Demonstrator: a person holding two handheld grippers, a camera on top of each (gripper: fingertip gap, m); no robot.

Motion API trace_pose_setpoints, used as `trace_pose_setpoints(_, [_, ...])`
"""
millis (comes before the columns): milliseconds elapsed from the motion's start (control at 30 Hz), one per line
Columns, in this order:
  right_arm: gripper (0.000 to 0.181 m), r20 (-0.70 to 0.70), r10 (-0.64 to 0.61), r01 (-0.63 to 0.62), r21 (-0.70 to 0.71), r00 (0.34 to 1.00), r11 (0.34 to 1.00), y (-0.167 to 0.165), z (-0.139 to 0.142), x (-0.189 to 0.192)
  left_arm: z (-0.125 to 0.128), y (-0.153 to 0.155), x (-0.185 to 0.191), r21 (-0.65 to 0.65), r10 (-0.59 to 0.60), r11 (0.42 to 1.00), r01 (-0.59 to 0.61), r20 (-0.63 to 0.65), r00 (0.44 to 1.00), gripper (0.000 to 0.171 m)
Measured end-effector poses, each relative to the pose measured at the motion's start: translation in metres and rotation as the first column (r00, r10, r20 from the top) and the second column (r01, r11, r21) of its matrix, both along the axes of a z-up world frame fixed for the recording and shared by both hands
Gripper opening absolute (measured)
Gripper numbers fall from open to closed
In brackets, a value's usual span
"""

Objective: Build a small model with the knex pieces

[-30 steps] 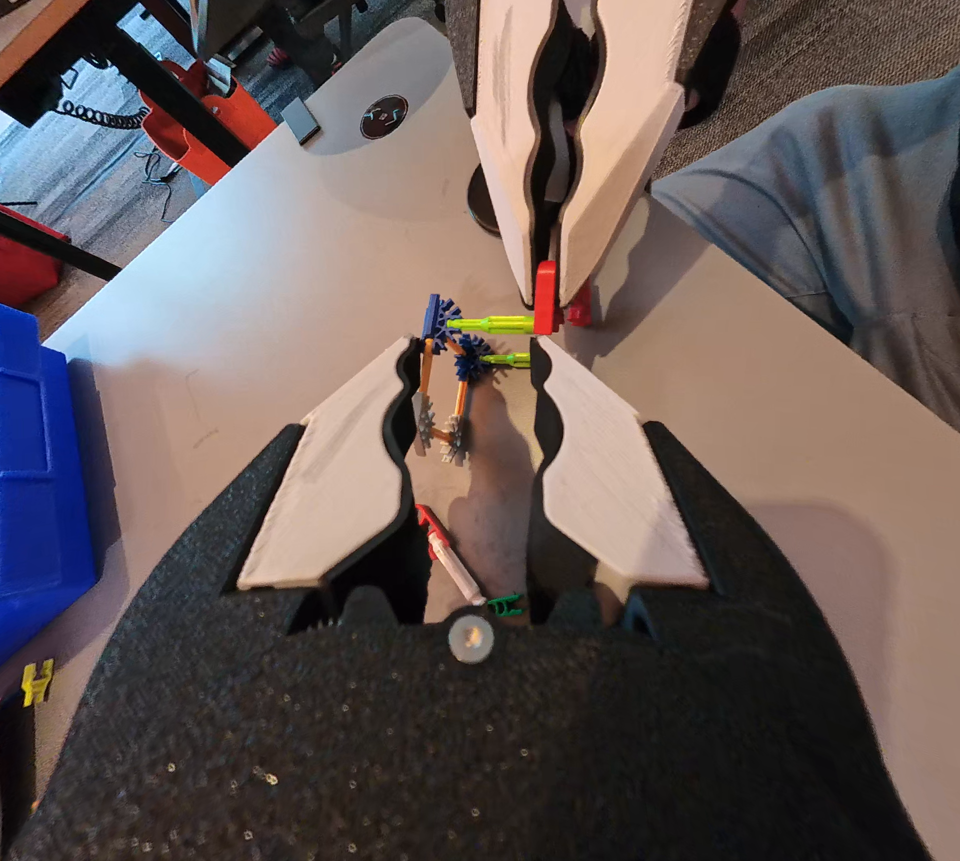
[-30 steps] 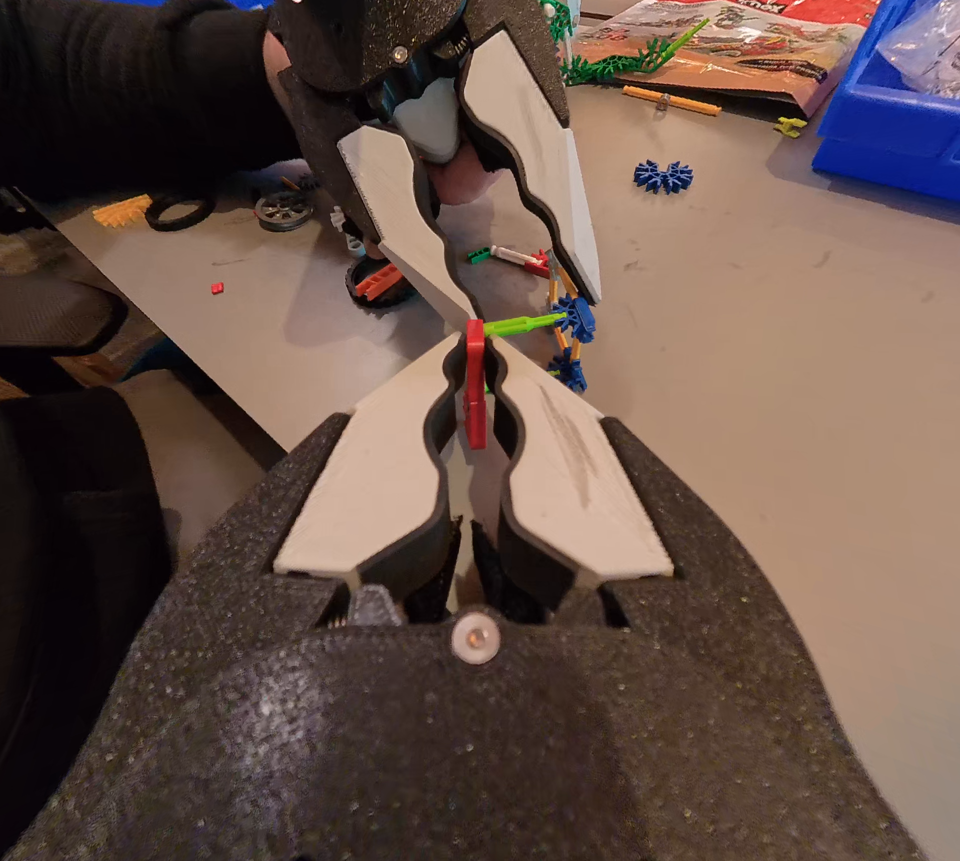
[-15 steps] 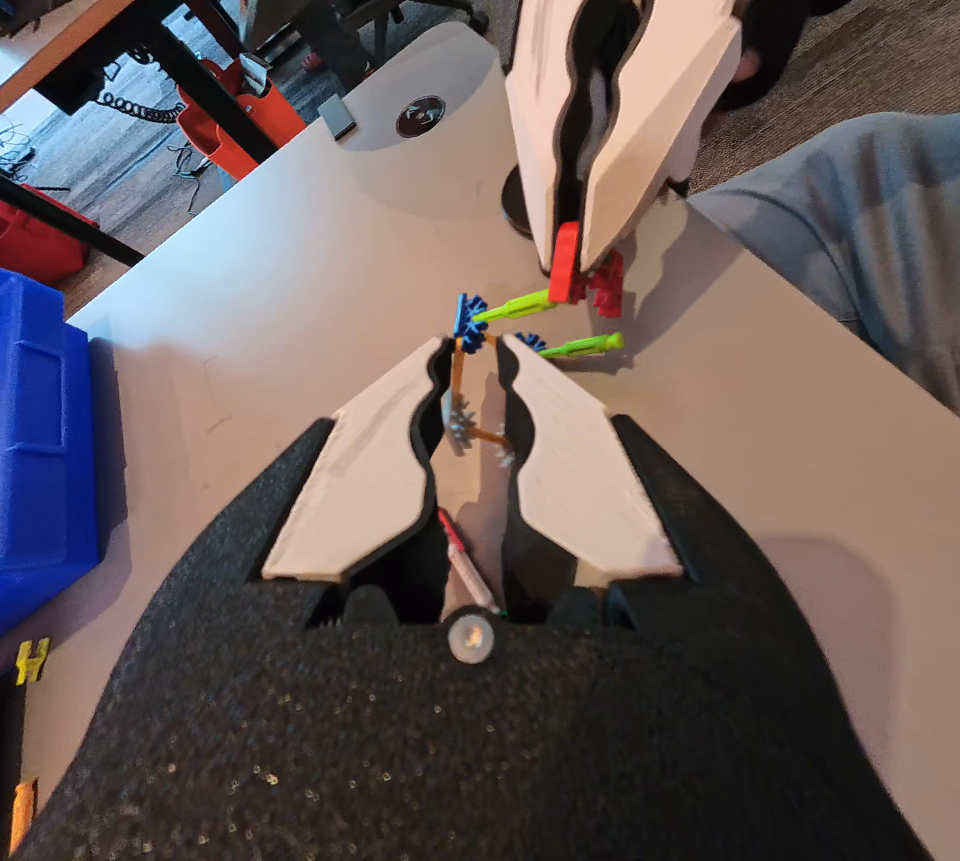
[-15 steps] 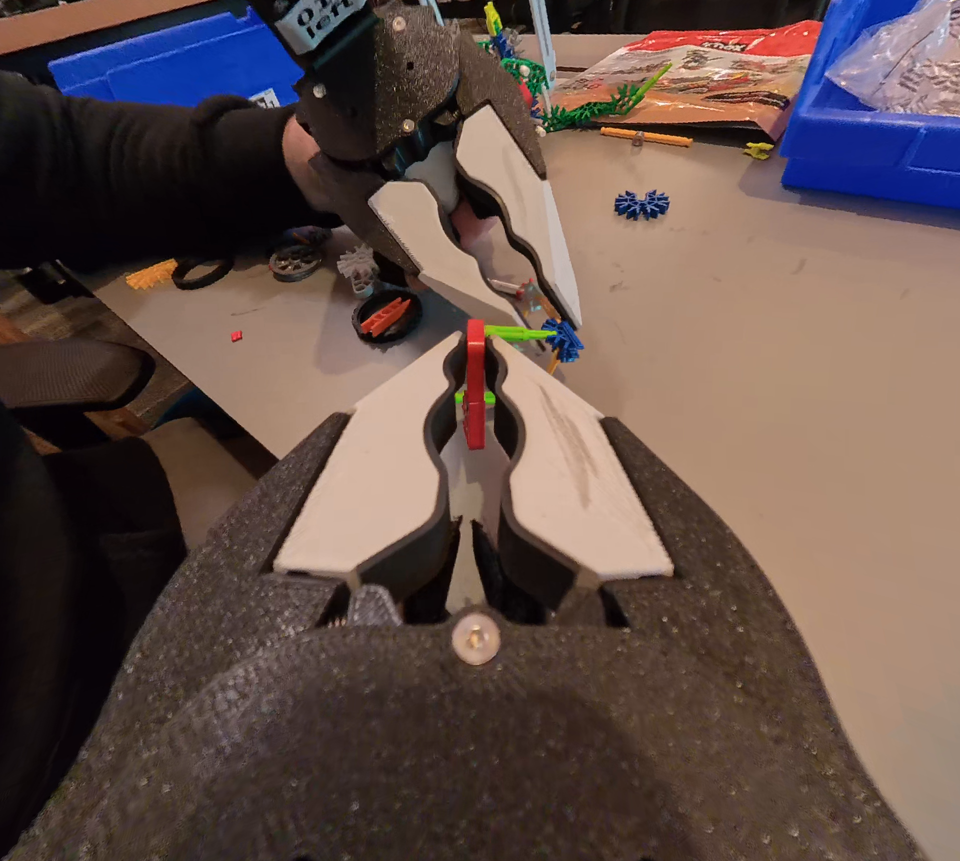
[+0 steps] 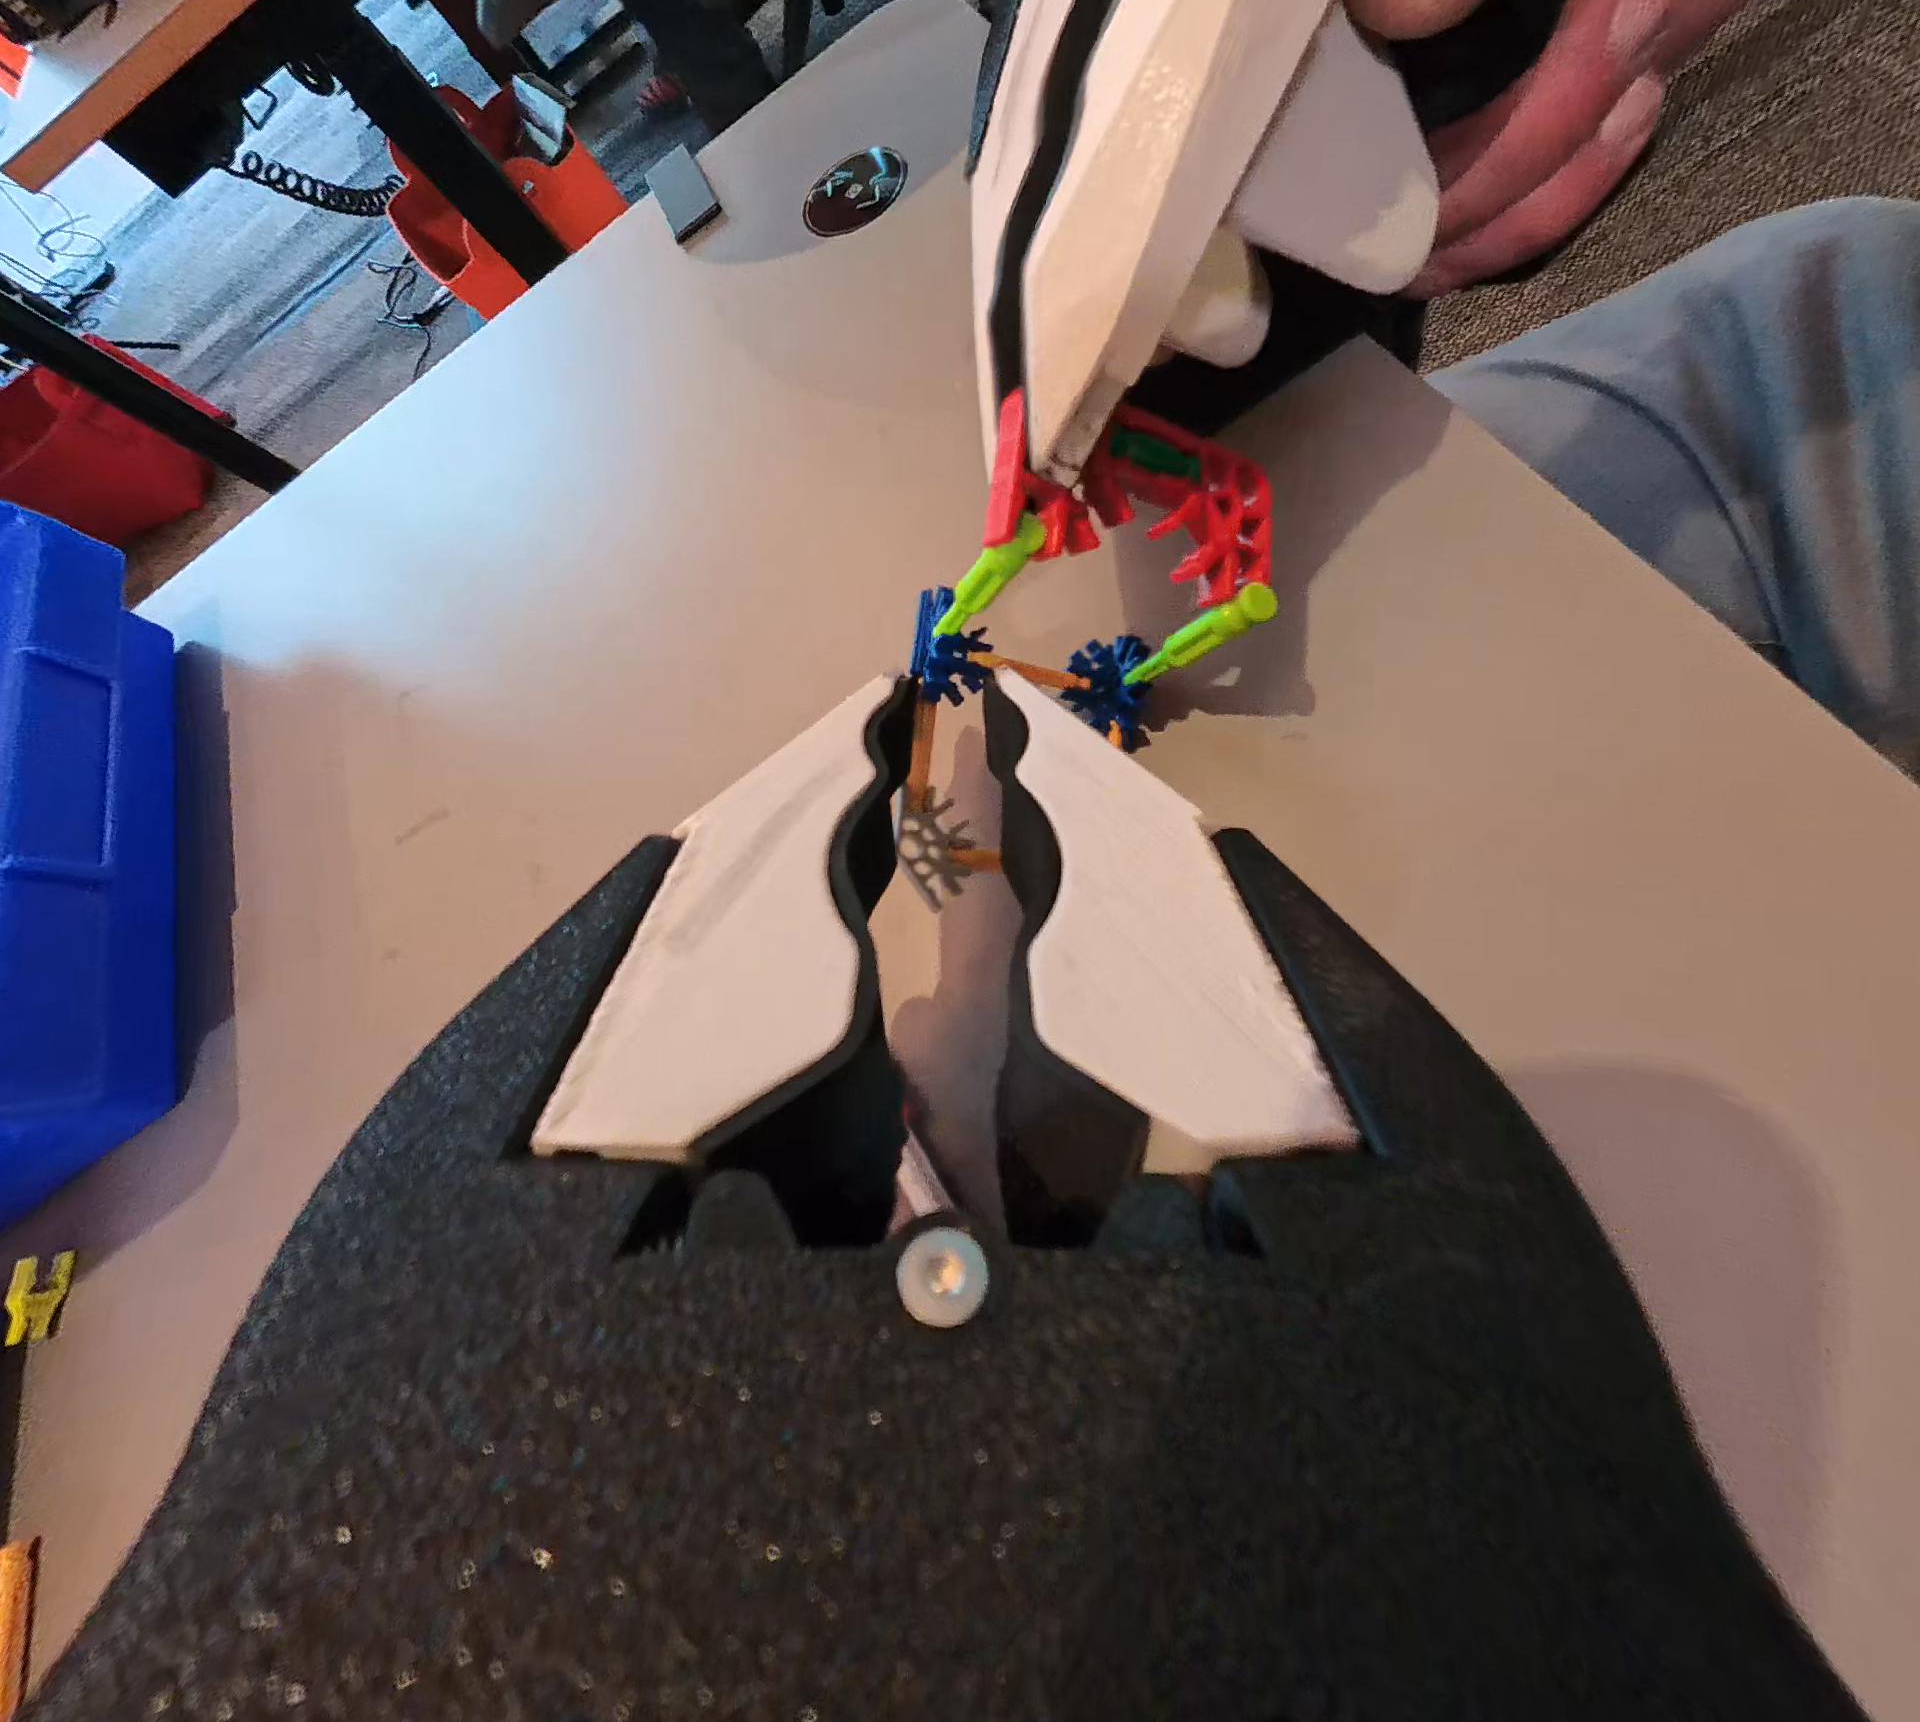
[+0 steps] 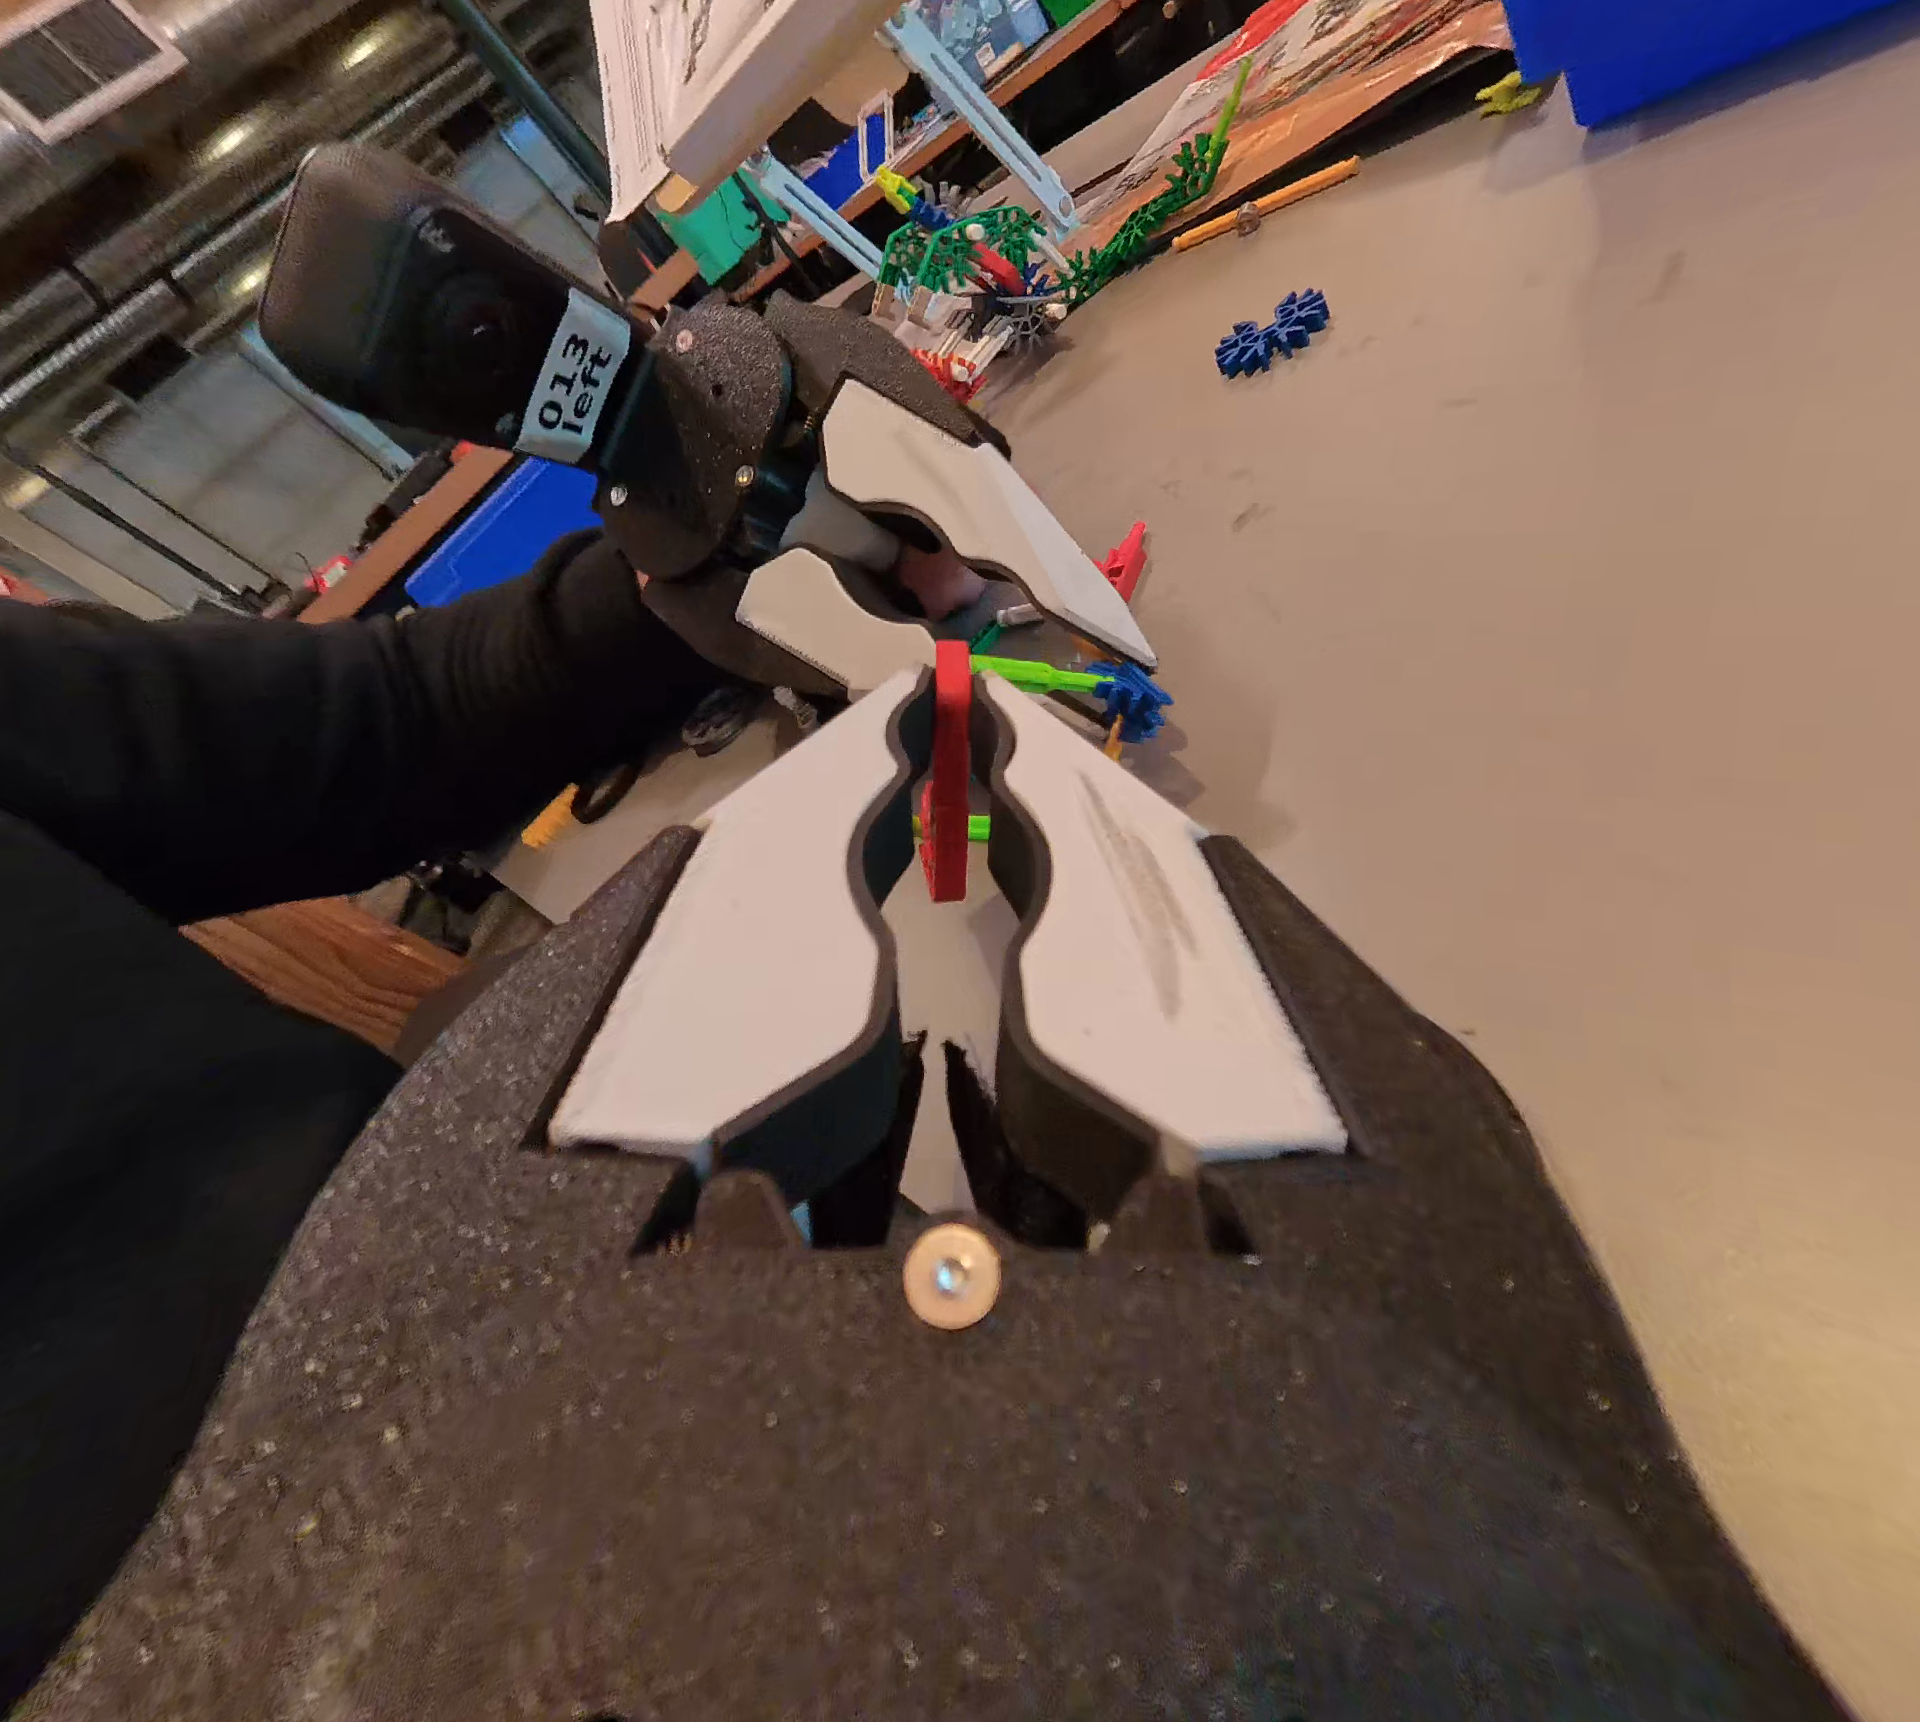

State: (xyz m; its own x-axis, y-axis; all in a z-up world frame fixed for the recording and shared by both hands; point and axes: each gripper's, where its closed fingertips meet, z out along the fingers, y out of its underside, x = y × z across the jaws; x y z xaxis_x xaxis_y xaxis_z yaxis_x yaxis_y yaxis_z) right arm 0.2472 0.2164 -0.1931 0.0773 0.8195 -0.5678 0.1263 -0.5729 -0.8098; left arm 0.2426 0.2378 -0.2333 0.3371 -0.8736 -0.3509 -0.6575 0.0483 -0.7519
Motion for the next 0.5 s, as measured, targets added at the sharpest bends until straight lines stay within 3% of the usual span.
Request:
trace_pose_setpoints(133, [0.004, -0.005, -0.015, 0.015, -0.048, 1.000, 0.999, 0.003, -0.001, 0.000, -0.001, 0.002, 0.001, 0.013, 0.009, 1.000, -0.009, -0.009, 1.000, 0.010])
trace_pose_setpoints(500, [0.004, -0.021, 0.028, -0.030, -0.102, 0.999, 0.994, 0.000, -0.002, -0.001, 0.011, 0.003, 0.013, 0.225, -0.025, 0.974, 0.039, -0.065, 0.998, 0.007])
